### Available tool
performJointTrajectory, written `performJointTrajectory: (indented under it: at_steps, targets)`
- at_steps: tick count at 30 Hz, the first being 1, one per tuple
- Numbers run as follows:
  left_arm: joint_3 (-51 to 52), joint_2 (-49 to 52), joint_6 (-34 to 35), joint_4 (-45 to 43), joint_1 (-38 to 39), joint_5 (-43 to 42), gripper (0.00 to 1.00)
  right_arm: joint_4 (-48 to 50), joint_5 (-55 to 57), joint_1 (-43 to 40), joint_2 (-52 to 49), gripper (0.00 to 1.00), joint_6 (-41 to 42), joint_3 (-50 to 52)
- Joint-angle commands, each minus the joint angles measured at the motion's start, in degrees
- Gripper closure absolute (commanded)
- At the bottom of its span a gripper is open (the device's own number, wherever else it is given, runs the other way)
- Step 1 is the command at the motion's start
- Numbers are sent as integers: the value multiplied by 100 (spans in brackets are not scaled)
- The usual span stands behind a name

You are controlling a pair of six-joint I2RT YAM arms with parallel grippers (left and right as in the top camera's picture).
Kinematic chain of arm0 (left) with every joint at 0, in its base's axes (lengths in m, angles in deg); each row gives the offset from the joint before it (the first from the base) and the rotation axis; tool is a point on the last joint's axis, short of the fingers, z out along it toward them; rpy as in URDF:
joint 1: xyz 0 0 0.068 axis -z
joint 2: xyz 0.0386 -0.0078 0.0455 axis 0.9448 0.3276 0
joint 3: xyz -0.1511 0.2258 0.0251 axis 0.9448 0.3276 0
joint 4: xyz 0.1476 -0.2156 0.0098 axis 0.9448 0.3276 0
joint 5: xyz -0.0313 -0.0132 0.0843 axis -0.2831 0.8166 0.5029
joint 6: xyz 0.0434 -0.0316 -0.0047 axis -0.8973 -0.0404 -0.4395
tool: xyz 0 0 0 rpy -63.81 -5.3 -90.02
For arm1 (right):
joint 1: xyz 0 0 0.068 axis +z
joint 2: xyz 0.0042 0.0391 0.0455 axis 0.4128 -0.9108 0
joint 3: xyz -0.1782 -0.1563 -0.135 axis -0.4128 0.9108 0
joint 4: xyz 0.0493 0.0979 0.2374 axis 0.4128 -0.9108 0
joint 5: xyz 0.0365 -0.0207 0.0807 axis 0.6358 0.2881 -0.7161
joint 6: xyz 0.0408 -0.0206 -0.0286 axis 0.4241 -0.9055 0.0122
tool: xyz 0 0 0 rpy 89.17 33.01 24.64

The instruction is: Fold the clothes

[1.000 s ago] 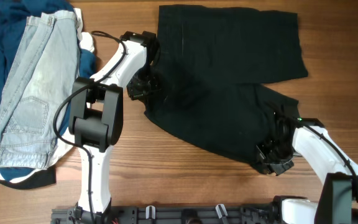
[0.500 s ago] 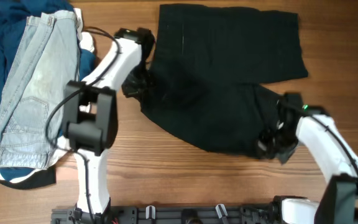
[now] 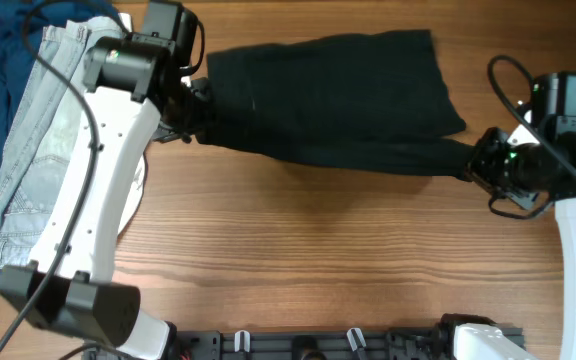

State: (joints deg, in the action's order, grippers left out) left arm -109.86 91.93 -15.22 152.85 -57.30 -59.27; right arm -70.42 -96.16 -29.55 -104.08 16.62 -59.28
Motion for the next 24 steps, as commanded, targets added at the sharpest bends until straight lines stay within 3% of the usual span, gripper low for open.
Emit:
performJointTrajectory:
  at_steps: [1,9,18,24]
  targets:
    - [-70,-398,22,236,-20,210,96,-179,245,-52,170,96,-485,-245]
    - [-39,-459,647,822,216,529,96,-114,247,-52,186,96,-686,-245]
    - [254,-424,1587,426,280,1309,96,1746,-39,-48,-1189,96,-1069,-243]
    - [1110,-323,1971,-522,181,1471,96,3045,-42,-46,-2006,96,-1305,-245]
